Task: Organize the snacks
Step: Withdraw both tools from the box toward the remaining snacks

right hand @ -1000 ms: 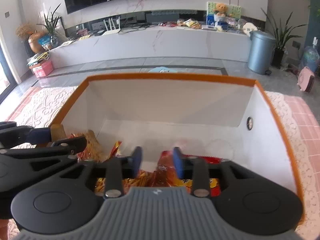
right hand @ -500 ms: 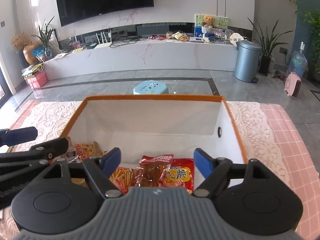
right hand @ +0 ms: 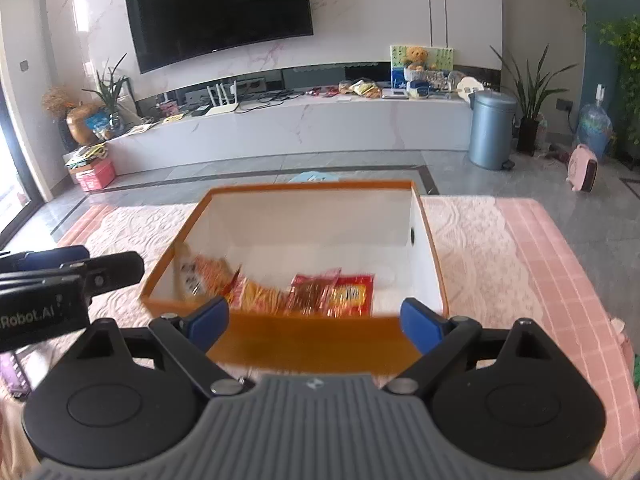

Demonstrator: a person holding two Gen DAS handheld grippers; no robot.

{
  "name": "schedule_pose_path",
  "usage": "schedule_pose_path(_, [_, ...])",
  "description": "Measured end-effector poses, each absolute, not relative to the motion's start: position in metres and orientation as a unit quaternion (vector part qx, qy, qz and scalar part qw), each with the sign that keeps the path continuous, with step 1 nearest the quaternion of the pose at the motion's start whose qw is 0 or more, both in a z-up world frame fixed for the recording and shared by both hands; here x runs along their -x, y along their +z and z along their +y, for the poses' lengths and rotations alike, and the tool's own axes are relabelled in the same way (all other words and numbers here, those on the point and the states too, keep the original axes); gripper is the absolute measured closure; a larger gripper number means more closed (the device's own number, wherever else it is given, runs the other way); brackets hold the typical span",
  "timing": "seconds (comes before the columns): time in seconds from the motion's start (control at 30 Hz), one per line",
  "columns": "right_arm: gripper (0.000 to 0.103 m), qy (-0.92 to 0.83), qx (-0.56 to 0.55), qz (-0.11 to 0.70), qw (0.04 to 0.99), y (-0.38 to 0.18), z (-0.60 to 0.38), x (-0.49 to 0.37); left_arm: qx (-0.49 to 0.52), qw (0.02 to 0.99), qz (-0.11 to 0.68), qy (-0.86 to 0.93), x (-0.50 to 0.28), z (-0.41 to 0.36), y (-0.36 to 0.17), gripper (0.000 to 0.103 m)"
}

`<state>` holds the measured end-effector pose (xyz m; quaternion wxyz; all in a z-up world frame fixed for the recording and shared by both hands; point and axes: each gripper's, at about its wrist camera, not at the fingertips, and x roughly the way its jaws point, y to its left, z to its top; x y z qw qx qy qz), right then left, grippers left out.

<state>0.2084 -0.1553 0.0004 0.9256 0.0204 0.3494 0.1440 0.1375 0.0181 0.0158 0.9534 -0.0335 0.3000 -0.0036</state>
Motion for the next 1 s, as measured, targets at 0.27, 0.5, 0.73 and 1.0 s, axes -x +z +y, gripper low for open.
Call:
schedule_pose_path(0.27, [0.01,0.155,0.0,0.351,0.923,-0.012,-0.164,-0.154,0.006,0.953,0.302,-0.01,-0.105,0.004,-0.002,0.029])
schedule_pose_path(0.5, [0.01,0.174,0.046,0.34,0.923,-0.029,-0.173,-0.114,0.027,0.947,0.318,-0.041,-0.079,-0.001,-0.029,0.028])
schedule_pose_path(0.73, [0.01,0.147,0.053,0.369,0.916,-0.061,-0.201,-0.091,0.03,0.937,0.342,-0.072,-0.064,-0.002,-0.059,0.028])
schedule_pose_path(1.0, [0.01,0.12,0.059,0.385,0.913,-0.087,-0.218,-0.086,0.028,0.92,0.373,-0.115,-0.067,-0.016,-0.082,0.029])
